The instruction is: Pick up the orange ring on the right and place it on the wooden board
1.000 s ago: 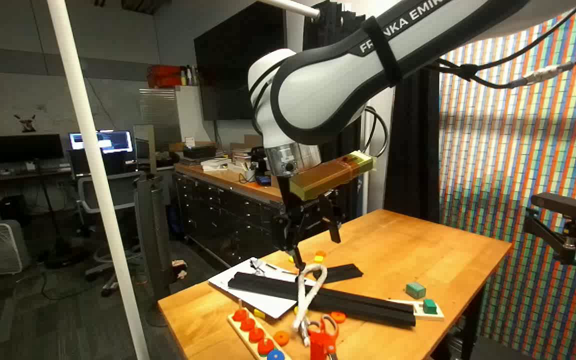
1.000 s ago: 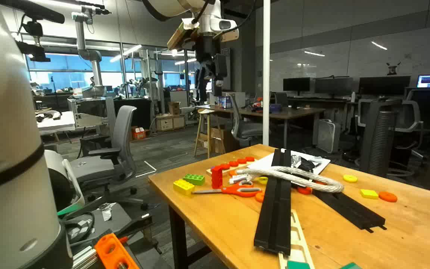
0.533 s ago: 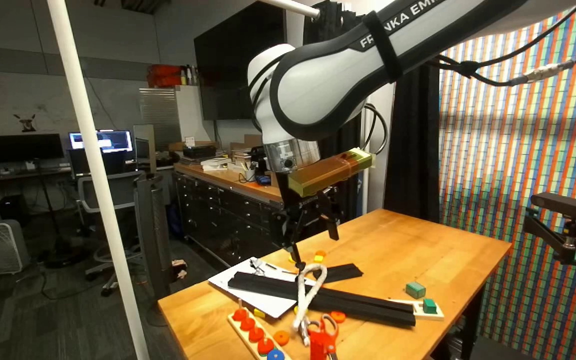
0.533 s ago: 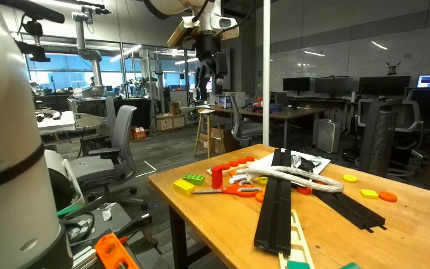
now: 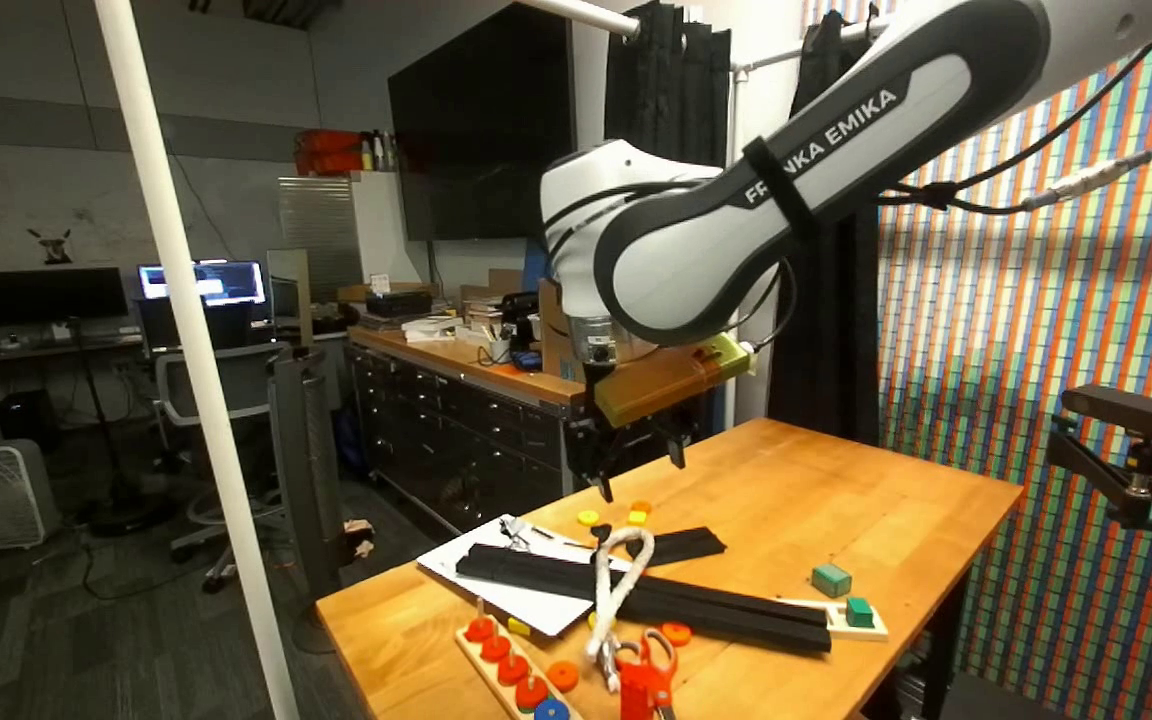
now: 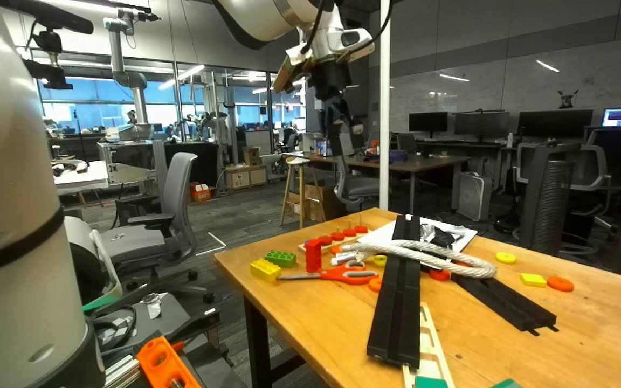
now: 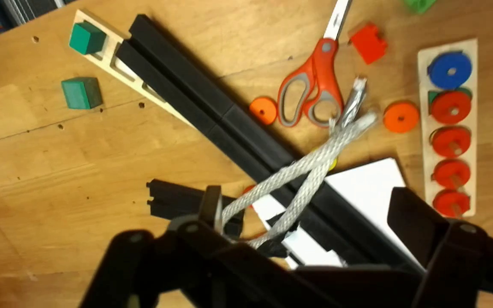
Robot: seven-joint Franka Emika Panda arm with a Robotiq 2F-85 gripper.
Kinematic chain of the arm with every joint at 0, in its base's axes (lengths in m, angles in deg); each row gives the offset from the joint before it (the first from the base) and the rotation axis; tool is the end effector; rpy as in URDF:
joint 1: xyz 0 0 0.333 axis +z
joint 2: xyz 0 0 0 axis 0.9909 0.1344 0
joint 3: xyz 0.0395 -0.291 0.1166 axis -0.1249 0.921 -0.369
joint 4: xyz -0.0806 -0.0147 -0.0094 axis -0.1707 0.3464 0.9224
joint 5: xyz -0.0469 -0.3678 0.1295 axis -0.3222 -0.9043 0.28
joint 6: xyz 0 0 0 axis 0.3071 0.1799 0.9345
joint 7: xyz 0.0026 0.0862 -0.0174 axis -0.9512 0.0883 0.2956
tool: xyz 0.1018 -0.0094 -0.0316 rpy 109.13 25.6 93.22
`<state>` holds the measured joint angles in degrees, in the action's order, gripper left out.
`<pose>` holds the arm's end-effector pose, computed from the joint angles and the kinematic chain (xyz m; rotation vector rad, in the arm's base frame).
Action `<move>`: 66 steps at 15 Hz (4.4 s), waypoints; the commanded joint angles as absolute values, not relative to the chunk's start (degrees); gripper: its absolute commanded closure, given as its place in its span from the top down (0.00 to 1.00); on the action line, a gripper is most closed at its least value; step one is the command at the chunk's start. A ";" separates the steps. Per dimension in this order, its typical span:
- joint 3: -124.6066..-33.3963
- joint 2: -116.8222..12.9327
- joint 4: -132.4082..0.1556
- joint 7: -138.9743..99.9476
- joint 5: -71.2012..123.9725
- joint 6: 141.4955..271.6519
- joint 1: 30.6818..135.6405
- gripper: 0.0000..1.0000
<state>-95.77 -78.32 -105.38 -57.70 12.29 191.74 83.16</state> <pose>0.4713 0.1016 0.4167 2.8140 -0.5091 0.1457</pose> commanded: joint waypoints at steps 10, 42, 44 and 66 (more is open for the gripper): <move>-80.00 -59.40 -101.38 -42.95 35.28 226.35 76.07 1.00; -76.03 -7.79 -27.68 -44.01 48.28 175.08 64.76 1.00; -75.72 -6.17 -25.35 -45.47 47.73 173.98 65.00 1.00; -72.38 0.37 -18.72 -54.84 40.99 181.73 66.97 1.00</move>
<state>-73.86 -0.92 -21.28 -52.66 42.43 180.48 65.89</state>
